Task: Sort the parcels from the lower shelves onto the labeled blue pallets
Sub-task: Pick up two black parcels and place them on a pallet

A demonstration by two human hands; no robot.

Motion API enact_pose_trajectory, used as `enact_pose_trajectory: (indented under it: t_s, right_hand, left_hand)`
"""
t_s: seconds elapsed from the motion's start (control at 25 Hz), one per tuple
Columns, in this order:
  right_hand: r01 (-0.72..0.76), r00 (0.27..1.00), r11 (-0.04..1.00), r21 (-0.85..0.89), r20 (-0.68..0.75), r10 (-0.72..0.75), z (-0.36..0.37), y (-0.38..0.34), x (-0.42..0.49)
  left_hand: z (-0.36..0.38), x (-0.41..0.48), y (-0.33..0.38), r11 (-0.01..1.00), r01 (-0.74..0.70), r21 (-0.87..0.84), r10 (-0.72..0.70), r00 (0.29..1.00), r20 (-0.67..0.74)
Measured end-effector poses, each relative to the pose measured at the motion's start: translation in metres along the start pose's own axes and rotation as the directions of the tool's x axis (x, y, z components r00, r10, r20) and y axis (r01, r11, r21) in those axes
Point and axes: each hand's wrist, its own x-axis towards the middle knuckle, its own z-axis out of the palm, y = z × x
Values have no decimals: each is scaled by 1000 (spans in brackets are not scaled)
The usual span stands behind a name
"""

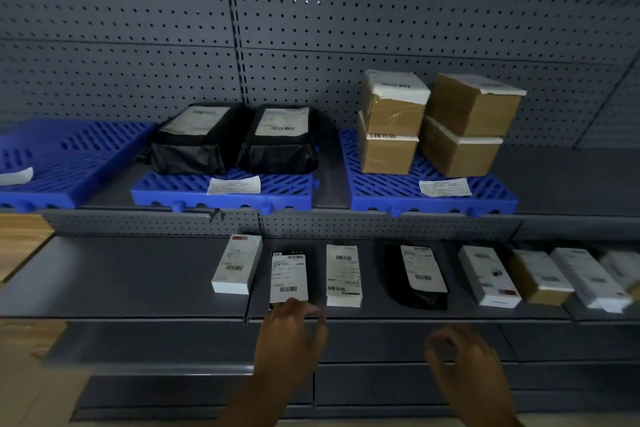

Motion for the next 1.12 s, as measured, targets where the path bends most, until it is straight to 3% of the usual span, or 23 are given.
enact_pose_trajectory:
  t_s: [0.2,0.32,0.44,0.6,0.76,1.12]
  right_hand:
    - [-80,997,997,-14,-15,80,24,-16,1]
    - [-88,993,996,-33,75,90,33,-25,13]
    - [11,989,999,-49,147,-4,46,-34,30]
    - [122,985,993,-6,124,-120,90,-23,70]
    - [188,971,982,8,146,-187,104,-69,101]
    - [152,978,988,36,140,-155,114,-100,128]
  left_hand:
    - [-12,0,-19,999,46,-2,-45,998,40]
    - [-20,0,-36,997,81,-6,-80,997,17]
    - [-23,7,-55,990,140,4,-140,990,-26]
    - [-33,22,-67,976,207,65,-205,978,-37]
    - [-47,44,-88,953,274,131,-266,961,-74]
    - [-53,68,-103,949,280,143,-266,958,-107]
